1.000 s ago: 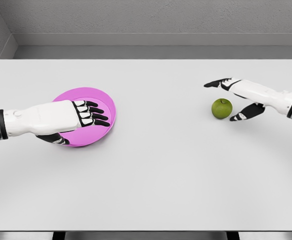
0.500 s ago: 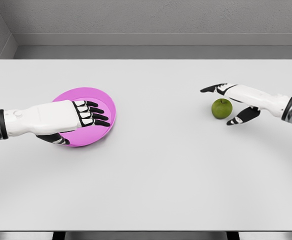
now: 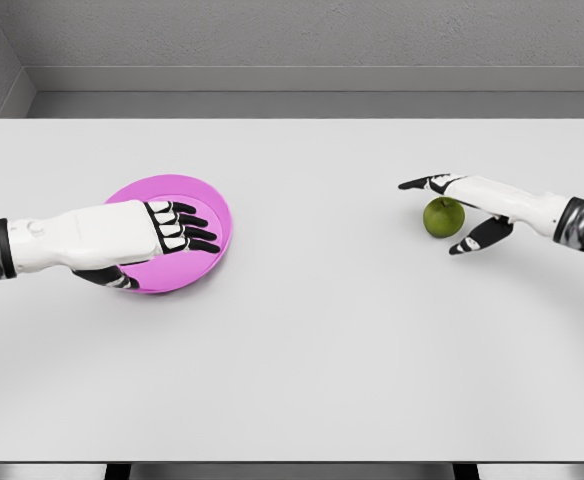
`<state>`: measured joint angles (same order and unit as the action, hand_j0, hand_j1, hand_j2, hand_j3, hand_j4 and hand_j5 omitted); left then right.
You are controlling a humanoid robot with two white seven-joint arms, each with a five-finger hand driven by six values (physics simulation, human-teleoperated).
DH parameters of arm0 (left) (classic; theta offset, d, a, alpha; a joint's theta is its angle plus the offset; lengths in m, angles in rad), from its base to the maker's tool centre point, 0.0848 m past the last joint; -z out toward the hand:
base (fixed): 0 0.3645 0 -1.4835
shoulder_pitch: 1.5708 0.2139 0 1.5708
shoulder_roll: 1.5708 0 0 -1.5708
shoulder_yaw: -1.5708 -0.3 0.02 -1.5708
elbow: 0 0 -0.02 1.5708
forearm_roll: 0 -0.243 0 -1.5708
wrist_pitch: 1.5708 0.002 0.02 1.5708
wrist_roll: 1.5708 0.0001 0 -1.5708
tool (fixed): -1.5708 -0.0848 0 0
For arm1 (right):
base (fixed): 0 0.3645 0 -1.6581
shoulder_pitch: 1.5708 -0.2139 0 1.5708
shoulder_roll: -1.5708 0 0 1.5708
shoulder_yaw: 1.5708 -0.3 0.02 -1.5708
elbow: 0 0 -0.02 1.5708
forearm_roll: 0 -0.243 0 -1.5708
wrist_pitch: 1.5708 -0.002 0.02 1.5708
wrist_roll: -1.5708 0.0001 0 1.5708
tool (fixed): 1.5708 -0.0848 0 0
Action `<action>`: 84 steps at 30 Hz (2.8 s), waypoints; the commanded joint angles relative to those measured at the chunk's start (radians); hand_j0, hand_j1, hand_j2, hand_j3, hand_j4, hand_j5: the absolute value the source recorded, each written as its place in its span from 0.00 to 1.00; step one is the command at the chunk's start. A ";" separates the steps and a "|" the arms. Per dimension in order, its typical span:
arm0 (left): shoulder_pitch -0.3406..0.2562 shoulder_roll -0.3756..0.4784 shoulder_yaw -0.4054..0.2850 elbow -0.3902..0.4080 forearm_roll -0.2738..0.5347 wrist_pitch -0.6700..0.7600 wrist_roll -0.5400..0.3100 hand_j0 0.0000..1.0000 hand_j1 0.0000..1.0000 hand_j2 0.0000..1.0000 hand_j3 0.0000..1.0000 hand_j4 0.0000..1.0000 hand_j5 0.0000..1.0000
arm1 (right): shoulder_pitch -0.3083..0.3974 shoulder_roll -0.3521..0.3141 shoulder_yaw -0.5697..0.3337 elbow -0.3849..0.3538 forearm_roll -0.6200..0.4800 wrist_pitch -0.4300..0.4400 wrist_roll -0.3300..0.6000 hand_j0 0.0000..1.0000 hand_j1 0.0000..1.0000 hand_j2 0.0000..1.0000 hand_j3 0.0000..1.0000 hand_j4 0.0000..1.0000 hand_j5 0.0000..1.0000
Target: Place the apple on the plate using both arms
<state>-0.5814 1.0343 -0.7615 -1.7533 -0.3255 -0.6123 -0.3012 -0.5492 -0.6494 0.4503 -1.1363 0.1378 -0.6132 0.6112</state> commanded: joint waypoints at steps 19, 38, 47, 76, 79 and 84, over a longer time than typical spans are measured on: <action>-0.002 0.001 -0.001 0.000 0.006 0.001 0.001 1.00 1.00 1.00 1.00 1.00 1.00 | -0.021 0.017 0.002 0.090 -0.003 0.002 0.000 1.00 1.00 1.00 1.00 1.00 1.00; 0.000 0.001 0.001 0.000 0.006 0.001 0.001 1.00 1.00 1.00 1.00 1.00 1.00 | -0.025 0.019 0.001 0.107 0.019 0.002 0.000 0.77 0.77 0.77 0.77 0.77 0.77; 0.000 0.001 0.001 0.000 0.006 0.001 0.001 1.00 1.00 1.00 1.00 1.00 1.00 | -0.032 0.031 -0.001 0.128 0.039 0.002 0.000 0.69 0.69 0.69 0.69 0.69 0.69; 0.000 0.001 0.001 0.000 0.006 0.001 0.001 1.00 1.00 1.00 1.00 1.00 1.00 | -0.060 0.053 -0.010 0.133 0.025 0.002 0.000 0.45 0.45 0.45 0.45 0.45 0.45; 0.000 0.001 0.001 0.000 0.005 0.001 0.001 1.00 1.00 1.00 1.00 1.00 1.00 | -0.066 0.059 -0.005 0.050 0.025 0.002 0.000 0.45 0.45 0.45 0.45 0.45 0.45; 0.000 0.001 0.001 0.000 0.006 0.001 0.001 1.00 1.00 1.00 1.00 1.00 1.00 | -0.069 0.086 0.099 -0.148 0.026 0.002 0.000 0.46 0.46 0.46 0.46 0.46 0.46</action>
<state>-0.5814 1.0346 -0.7614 -1.7533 -0.3255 -0.6123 -0.3012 -0.6167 -0.5708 0.5148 -1.2097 0.1724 -0.6138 0.6115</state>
